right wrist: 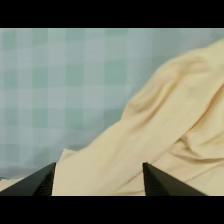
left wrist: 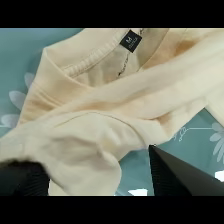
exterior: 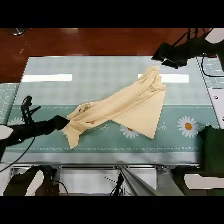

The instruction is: Fold the shirts.

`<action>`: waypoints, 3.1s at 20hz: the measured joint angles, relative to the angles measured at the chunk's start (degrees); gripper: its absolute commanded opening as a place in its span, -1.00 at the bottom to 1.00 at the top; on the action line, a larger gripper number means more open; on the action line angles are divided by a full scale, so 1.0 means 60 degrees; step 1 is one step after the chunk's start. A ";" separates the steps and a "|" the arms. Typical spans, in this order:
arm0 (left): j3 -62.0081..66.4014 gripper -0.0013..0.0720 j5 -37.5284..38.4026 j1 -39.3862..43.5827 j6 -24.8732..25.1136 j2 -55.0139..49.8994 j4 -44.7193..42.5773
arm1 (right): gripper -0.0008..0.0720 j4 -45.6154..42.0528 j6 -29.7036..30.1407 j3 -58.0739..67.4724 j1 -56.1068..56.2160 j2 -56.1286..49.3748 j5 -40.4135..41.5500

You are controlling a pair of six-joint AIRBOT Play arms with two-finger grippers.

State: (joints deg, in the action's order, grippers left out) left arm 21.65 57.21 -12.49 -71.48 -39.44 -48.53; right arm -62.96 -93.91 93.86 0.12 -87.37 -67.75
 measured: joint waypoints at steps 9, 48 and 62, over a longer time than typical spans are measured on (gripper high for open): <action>0.1228 0.94 0.3104 -0.1428 -0.0127 -0.0805 -0.1071 | 0.72 -0.2007 0.0787 -0.4470 -0.3442 0.3636 -0.1599; 0.1209 -0.90 0.0616 -0.0951 0.3166 -0.0922 0.4605 | -0.93 0.2488 0.2433 -0.4543 0.0375 0.1763 -0.0299; 1.3311 -0.90 -0.0153 -0.1005 -0.0127 0.0364 -0.0914 | -0.93 -0.1184 0.1282 0.4841 0.0350 0.6885 -0.1632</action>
State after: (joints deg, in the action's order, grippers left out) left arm 101.51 56.29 -18.52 -72.25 -37.26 -54.02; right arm -70.06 -86.21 122.91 2.22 -46.06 -77.54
